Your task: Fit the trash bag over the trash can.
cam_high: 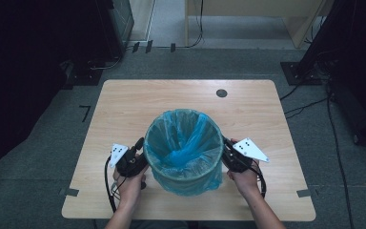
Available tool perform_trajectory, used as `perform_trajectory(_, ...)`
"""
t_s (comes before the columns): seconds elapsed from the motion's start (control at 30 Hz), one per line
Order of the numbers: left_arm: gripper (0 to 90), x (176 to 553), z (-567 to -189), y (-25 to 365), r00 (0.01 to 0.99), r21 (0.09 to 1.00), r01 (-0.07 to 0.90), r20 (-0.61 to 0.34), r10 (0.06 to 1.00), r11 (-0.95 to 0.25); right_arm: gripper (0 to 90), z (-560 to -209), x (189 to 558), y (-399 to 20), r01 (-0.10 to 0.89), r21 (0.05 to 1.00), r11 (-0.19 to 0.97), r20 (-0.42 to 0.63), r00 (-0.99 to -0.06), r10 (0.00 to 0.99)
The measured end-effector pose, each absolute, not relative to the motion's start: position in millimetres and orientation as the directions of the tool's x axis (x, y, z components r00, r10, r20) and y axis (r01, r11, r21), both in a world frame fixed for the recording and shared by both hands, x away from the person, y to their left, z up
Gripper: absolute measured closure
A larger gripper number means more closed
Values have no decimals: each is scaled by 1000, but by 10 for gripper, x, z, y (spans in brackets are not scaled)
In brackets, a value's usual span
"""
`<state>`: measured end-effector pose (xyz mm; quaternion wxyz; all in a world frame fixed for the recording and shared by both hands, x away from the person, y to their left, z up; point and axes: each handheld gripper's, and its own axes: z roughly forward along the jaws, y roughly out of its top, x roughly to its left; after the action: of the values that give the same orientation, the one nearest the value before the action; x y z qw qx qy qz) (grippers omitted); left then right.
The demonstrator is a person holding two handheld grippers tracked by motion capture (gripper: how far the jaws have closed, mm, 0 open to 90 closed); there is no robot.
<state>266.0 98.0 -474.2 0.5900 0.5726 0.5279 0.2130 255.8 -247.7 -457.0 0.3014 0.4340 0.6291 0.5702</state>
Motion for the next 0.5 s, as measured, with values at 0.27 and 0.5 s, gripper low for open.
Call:
perform_trajectory(0.27,167,2633,-4739,1287,306,907,371,-321,896,198,900,-4382,2517,-2761,160,987,-10,84,-465,881)
perform_trajectory(0.5,0,2591,-4823,1531,302,874,485,-199,932,29,900,-4136,2476,-2942,99,995,16,42,-553,832)
